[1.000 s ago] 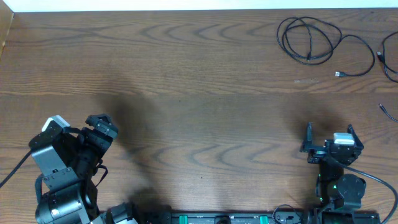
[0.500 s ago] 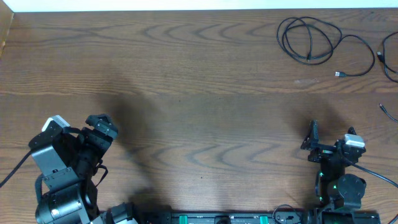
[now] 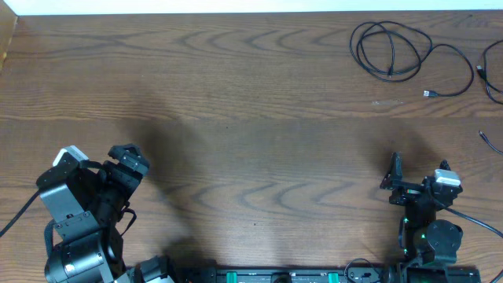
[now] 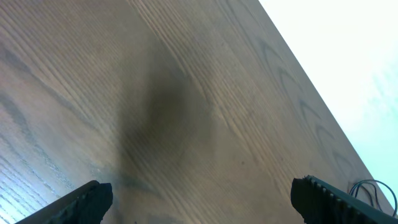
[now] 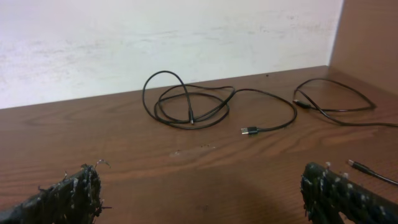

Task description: Untangle cables

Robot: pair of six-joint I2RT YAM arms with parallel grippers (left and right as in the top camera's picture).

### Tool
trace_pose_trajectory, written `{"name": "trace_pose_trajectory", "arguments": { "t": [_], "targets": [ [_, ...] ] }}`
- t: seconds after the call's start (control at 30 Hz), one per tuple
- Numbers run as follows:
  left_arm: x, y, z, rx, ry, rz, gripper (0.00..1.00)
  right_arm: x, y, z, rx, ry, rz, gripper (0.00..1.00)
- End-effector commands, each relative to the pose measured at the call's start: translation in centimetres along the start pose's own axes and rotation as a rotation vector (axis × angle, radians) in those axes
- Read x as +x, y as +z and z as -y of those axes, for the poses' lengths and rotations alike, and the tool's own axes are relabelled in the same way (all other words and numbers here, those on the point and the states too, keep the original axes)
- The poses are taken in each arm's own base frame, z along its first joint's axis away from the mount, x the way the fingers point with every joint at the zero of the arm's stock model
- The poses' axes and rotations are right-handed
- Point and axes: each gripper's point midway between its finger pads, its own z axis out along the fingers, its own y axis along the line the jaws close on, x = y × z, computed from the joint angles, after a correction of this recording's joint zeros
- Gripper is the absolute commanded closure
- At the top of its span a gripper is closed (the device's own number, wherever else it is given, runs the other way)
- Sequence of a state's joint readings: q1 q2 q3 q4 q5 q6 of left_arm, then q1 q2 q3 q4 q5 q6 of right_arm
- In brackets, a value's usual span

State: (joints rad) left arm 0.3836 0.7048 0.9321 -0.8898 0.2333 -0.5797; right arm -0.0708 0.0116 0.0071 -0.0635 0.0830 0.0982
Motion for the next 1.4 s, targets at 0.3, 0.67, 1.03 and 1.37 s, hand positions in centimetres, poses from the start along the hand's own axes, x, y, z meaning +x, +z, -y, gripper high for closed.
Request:
{"name": "trace_pose_trajectory", "arguments": {
  "t": [0.3,0.67,1.03,1.37],
  "targets": [
    [-0.73,-0.63,0.43,0.008,-0.003,0.027,0.04,0.04,-0.03,-0.05,0.001,-0.01,0.001,0.01],
    [-0.74,-0.63,0.44,0.008,-0.003,0.027,0.04,0.04,-0.03,-0.06,0.001,-0.01,0.001,0.01],
    [-0.74,-0.63,0.44,0.008,-0.003,0.027,0.04,0.02,-0.03,-0.06,0.001,-0.01,0.002,0.01],
    [-0.68,-0.63,0.47,0.01,-0.001,0.026,0.04,0.04,-0.03,-0.06,0.001,-0.01,0.001,0.01]
  ]
}}
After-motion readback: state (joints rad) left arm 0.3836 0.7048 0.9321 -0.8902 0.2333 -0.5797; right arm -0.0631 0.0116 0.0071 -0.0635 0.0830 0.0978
